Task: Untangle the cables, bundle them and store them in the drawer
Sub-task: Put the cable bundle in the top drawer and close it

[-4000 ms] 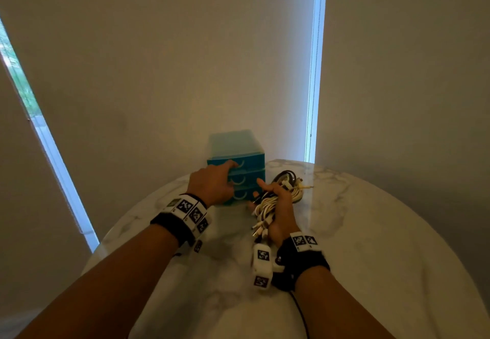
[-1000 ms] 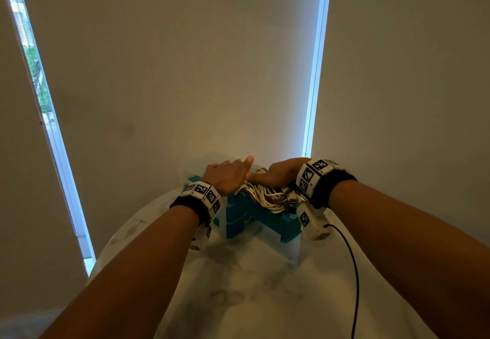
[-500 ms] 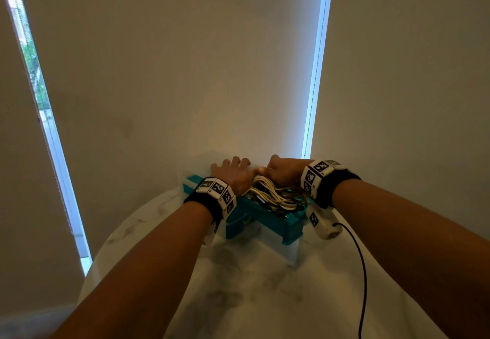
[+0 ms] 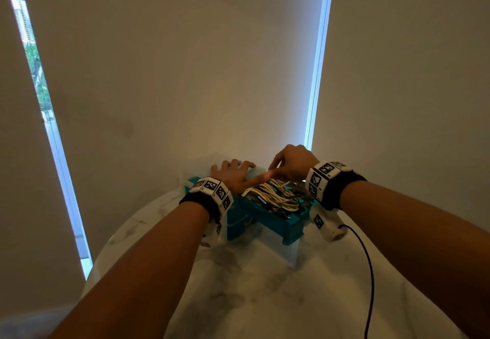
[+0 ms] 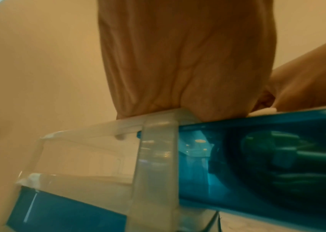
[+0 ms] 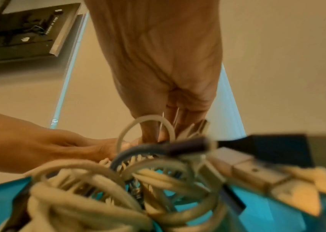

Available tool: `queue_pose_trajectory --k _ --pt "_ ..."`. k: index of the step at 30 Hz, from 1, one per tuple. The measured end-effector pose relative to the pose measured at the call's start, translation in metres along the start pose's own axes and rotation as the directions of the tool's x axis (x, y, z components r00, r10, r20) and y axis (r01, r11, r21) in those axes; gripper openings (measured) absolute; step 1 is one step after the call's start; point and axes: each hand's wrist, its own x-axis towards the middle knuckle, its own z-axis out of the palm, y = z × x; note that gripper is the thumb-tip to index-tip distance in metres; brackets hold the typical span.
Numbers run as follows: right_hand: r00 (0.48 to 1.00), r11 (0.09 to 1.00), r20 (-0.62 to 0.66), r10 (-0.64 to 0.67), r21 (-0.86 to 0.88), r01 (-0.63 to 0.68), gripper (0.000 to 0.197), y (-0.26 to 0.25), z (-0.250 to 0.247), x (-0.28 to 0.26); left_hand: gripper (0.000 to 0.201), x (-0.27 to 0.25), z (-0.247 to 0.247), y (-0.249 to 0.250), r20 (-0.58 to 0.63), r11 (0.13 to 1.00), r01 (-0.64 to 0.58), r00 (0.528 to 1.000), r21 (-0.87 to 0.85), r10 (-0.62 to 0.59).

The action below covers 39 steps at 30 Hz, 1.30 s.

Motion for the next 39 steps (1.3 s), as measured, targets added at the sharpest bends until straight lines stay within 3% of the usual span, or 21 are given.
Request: queue_pose_trajectory --k 3,5,7,11,17,20,23,26,29,31,33,34,36,39 --pt "0.984 0.991 0.181 0.007 -0.133 0.017 0.052 -0.012 -0.009 -0.007 0.082 0.001 0.000 0.000 0.002 1.000 0.004 1.000 0.001 -0.004" --pt "0.935 0.960 0.352 0.039 -0.272 0.062 0.071 -0.020 -0.012 -0.015 0.080 0.001 0.000 0.001 0.001 1.000 0.011 1.000 0.012 -0.011" --pt "0.904 0.916 0.425 0.046 -0.379 0.131 0.079 -0.021 -0.008 -0.025 0.080 0.002 -0.001 0.005 0.012 0.999 0.017 1.000 0.027 -0.017" --pt "0.861 0.953 0.507 0.036 -0.278 0.124 0.081 -0.014 0.008 -0.039 0.075 0.004 0.000 0.007 0.020 0.997 0.015 1.000 0.078 -0.017" --pt "0.883 0.944 0.467 0.044 -0.310 0.117 0.077 -0.016 0.032 -0.016 0.063 0.010 0.001 -0.001 0.061 0.999 0.029 0.998 0.036 -0.031" --pt "0.895 0.957 0.443 0.041 -0.276 0.093 0.072 -0.017 0.037 -0.010 0.079 0.013 -0.004 -0.007 0.121 0.999 0.040 0.992 -0.025 -0.037" --pt "0.914 0.948 0.404 0.048 -0.307 0.085 0.069 -0.017 0.042 -0.012 0.074 0.014 -0.011 -0.015 0.178 0.999 -0.019 0.984 -0.040 0.026" --pt "0.913 0.966 0.409 -0.013 -0.229 0.116 0.061 -0.018 0.028 -0.020 0.086 0.008 -0.016 -0.017 0.208 0.998 -0.065 0.976 -0.018 0.067" --pt "0.968 0.986 0.211 -0.137 -0.061 0.153 0.042 -0.007 0.015 -0.030 0.083 0.002 -0.014 -0.011 0.122 0.998 -0.052 0.992 0.047 0.046" --pt "0.983 0.983 0.025 -0.180 0.040 0.179 0.047 -0.002 0.014 -0.041 0.084 -0.002 -0.013 -0.007 0.088 0.997 -0.047 0.995 0.052 0.043" --pt "0.972 0.971 -0.045 -0.230 0.051 0.232 0.048 0.000 0.017 -0.050 0.082 -0.002 -0.012 -0.007 0.085 0.998 -0.047 0.995 0.042 0.043" --pt "0.968 0.968 -0.021 -0.250 0.027 0.250 0.049 0.000 0.017 -0.053 0.082 -0.001 -0.012 -0.009 0.094 0.998 -0.047 0.995 0.036 0.043" --pt "0.956 0.966 0.149 -0.252 -0.016 0.258 0.063 -0.001 0.011 -0.058 0.082 -0.001 -0.012 -0.011 0.105 0.999 -0.043 0.994 0.018 0.041" --pt "0.874 0.975 0.451 -0.181 -0.033 0.219 0.080 -0.004 0.002 -0.063 0.080 -0.003 -0.014 -0.009 0.104 0.999 -0.042 0.994 0.006 0.041"
